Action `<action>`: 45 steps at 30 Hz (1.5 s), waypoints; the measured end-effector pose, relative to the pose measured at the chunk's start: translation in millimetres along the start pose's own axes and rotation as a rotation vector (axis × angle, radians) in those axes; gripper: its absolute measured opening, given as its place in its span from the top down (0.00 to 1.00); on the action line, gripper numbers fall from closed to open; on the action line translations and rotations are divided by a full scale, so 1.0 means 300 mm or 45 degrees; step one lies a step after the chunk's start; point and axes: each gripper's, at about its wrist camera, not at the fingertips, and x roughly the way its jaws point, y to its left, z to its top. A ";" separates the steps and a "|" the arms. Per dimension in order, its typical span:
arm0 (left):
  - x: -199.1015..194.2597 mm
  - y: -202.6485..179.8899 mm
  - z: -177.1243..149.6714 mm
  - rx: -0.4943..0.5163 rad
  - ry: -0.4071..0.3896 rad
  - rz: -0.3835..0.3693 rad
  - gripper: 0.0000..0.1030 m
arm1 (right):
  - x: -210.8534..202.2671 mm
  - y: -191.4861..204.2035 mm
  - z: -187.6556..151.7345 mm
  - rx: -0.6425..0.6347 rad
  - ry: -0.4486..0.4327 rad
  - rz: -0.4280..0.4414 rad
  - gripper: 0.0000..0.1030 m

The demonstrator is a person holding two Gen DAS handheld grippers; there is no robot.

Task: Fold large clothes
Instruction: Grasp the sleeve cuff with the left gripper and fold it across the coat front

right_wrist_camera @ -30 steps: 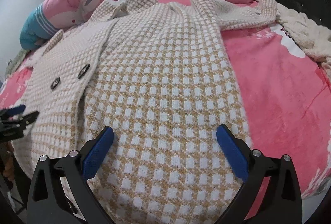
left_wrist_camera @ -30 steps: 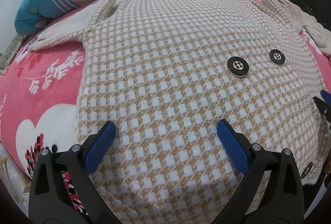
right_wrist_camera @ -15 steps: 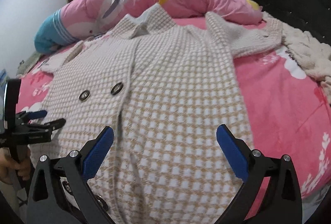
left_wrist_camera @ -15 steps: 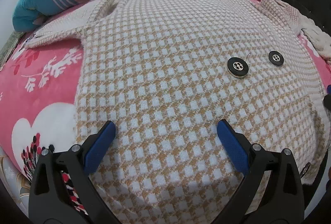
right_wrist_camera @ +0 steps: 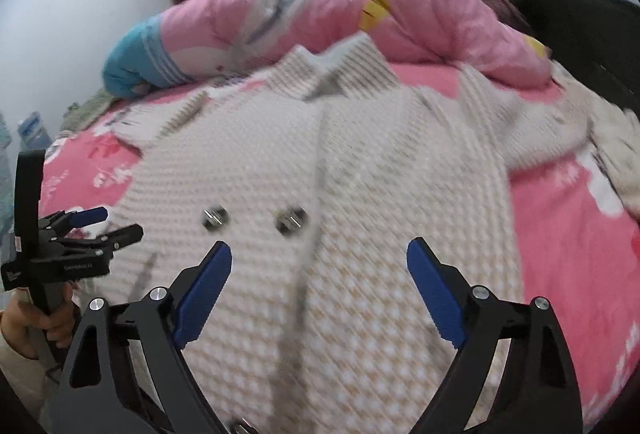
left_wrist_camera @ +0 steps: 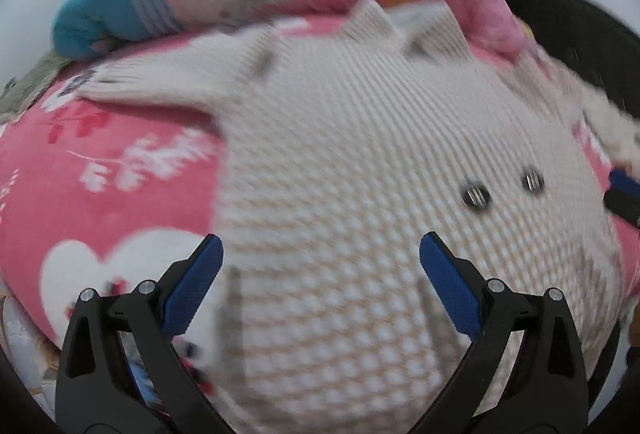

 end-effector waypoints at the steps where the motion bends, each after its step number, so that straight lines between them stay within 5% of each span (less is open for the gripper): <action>1: -0.019 0.049 0.022 -0.041 -0.030 0.017 0.07 | 0.025 0.031 0.031 -0.026 -0.004 0.028 0.16; 7: -0.042 0.384 0.164 -0.291 -0.095 0.095 0.07 | 0.182 0.178 0.158 -0.091 0.020 0.168 0.20; 11: 0.047 0.598 0.266 -0.450 -0.094 0.049 0.08 | 0.305 0.265 0.214 -0.105 0.072 0.231 0.24; 17: 0.222 0.861 0.442 -0.563 -0.105 0.166 0.08 | 0.445 0.360 0.232 -0.148 0.129 0.246 0.30; 21: 0.318 1.007 0.529 -0.687 -0.083 0.196 0.27 | 0.507 0.378 0.219 -0.160 0.155 0.259 0.35; 24: 0.425 1.107 0.591 -0.734 -0.019 0.231 0.29 | 0.539 0.381 0.206 -0.164 0.176 0.277 0.36; 29: 0.531 1.260 0.590 -0.831 0.073 0.356 0.41 | 0.570 0.361 0.197 -0.132 0.194 0.304 0.36; 32: 0.544 1.296 0.566 -0.902 0.055 0.340 0.47 | 0.583 0.357 0.195 -0.121 0.202 0.313 0.36; 38: 0.522 1.223 0.612 -0.719 0.023 0.501 0.81 | 0.586 0.362 0.194 -0.129 0.196 0.301 0.36; 45: 0.270 0.939 0.741 -0.333 -0.188 0.596 0.84 | 0.584 0.343 0.201 -0.089 0.196 0.326 0.36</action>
